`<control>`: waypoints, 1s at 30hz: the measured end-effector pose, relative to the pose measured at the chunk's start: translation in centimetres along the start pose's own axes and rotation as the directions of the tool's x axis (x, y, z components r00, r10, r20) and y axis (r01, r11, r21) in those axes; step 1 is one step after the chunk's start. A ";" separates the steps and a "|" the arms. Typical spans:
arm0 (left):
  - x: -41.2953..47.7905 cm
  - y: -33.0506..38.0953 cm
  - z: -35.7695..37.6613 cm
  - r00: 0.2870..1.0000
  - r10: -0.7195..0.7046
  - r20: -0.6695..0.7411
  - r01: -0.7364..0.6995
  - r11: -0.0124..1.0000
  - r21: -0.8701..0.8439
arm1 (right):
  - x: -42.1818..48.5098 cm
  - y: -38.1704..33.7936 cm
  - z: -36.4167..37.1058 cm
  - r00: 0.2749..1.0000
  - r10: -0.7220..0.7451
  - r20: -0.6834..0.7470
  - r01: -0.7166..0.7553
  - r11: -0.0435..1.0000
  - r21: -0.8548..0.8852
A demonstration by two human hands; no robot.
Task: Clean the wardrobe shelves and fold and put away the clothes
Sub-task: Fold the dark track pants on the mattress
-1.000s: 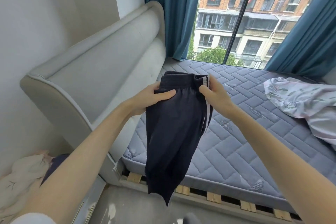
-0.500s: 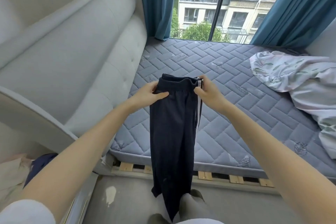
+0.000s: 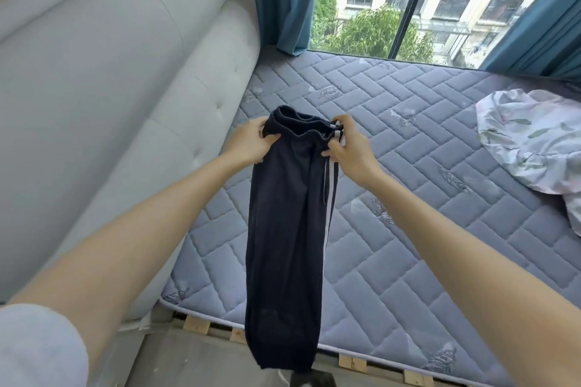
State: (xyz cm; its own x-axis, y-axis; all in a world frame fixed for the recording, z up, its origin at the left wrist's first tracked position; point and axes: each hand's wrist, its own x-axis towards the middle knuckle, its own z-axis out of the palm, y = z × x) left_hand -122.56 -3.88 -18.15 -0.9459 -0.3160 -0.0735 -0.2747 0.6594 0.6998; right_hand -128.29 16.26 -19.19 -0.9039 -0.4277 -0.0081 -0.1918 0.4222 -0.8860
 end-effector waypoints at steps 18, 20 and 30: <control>9.5 -13.2 13.0 0.981 -0.160 0.113 0.192 0.897 -0.398 | 9.4 16.1 7.9 0.998 0.044 0.036 -0.043 0.999 -0.029; 6.8 -14.9 14.3 0.971 -0.199 0.133 0.237 0.875 -0.421 | 6.9 17.6 9.2 0.996 0.047 0.079 -0.046 0.999 -0.022; -7.9 -19.9 15.4 0.836 -0.385 0.390 0.546 0.525 -0.653 | -8.7 19.8 13.8 0.987 0.047 0.153 -0.044 0.999 -0.021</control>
State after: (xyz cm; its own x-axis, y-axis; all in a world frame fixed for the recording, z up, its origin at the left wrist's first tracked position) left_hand -112.31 -4.03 -42.43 -0.7525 -0.2522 -0.6083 -0.5483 -0.2716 0.7909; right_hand -118.95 17.28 -43.06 -0.8428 -0.5246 -0.1202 -0.1597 0.4569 -0.8751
